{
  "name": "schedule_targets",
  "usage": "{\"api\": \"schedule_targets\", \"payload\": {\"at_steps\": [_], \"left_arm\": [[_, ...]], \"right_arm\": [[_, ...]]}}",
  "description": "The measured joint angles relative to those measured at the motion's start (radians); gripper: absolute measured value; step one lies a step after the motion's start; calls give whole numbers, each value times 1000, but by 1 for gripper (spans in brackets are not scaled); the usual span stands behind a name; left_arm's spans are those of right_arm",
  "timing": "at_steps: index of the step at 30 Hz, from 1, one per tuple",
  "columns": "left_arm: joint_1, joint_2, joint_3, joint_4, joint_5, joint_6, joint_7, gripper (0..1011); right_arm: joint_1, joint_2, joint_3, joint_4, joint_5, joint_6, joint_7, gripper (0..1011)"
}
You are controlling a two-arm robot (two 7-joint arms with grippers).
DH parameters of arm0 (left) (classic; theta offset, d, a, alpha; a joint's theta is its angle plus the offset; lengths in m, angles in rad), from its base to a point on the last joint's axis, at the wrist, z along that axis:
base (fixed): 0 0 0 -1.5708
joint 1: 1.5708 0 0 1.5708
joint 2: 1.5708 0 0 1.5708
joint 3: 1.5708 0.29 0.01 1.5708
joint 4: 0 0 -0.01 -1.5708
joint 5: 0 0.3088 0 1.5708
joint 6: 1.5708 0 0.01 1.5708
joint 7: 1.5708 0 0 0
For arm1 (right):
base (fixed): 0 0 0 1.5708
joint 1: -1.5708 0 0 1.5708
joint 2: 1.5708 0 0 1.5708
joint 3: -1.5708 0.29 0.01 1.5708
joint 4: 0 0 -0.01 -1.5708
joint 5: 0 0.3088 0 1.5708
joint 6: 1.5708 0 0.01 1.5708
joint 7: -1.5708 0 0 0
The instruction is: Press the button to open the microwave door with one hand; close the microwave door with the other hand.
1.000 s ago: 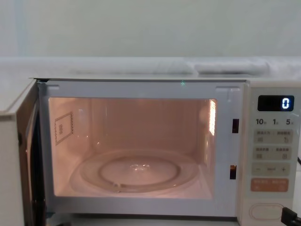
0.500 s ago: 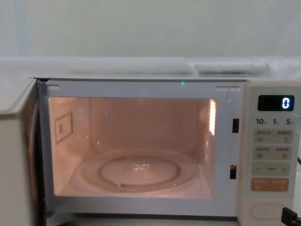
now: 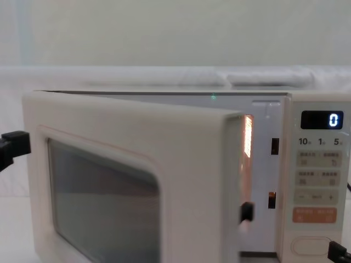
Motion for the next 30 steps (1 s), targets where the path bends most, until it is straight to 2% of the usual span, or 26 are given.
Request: {"api": "schedule_targets", "payload": {"at_steps": [6, 13, 18, 24, 30], "left_arm": [[-53, 31, 48, 9, -1, 22, -8, 0], [-124, 46, 107, 32, -1, 60, -10, 0], [-188, 39, 156, 69, -4, 95, 7, 0], [-249, 31, 204, 111, -5, 113, 24, 0], [-288, 22, 235, 132, -5, 122, 41, 0]], "right_arm": [[0, 0, 0, 0, 0, 0, 0, 1002], [0, 0, 0, 0, 0, 0, 0, 1002], [0, 0, 0, 0, 0, 0, 0, 1002], [0, 0, 0, 0, 0, 0, 0, 1002], [0, 0, 0, 0, 0, 0, 0, 1002]]}}
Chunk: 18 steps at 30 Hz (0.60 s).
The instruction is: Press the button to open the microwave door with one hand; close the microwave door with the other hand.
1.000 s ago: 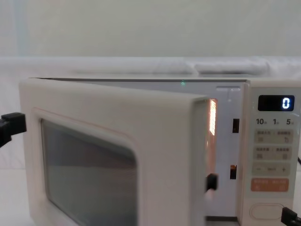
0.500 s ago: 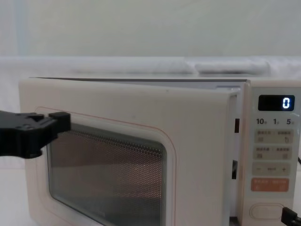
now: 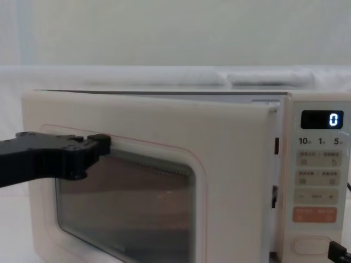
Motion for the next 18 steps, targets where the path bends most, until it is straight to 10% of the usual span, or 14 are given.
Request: {"api": "schedule_targets", "payload": {"at_steps": [18], "left_arm": [[-111, -62, 60, 70, 16, 20, 60, 0]], "right_arm": [[0, 0, 0, 0, 0, 0, 0, 1002]]}}
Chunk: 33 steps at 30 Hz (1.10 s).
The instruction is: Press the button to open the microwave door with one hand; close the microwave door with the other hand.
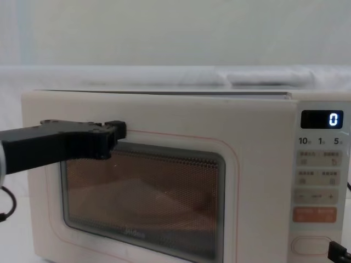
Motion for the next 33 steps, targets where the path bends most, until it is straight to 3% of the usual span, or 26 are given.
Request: {"api": "schedule_targets", "payload": {"at_steps": [18, 33], "left_arm": [[-97, -60, 52, 81, 29, 13, 11, 0], [-138, -102, 65, 120, 57, 26, 32, 0]], "right_arm": [[0, 0, 0, 0, 0, 0, 0, 1002], [0, 0, 0, 0, 0, 0, 0, 1002]]}}
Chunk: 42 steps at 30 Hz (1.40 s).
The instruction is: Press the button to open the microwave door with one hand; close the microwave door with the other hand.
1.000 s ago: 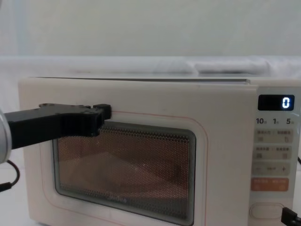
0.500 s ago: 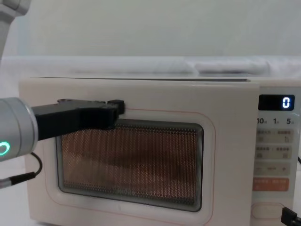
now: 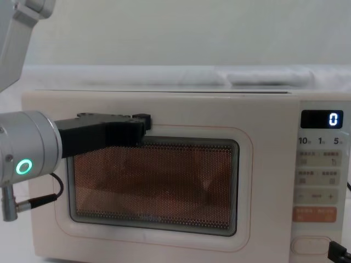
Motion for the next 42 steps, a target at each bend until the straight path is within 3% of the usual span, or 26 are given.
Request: {"api": "schedule_targets", "payload": {"at_steps": [17, 42], "left_arm": [[-25, -44, -10, 39, 24, 7, 20, 0], [-48, -71, -9, 70, 48, 14, 11, 0]], "right_arm": [[0, 0, 0, 0, 0, 0, 0, 1002], [0, 0, 0, 0, 0, 0, 0, 1002]]}}
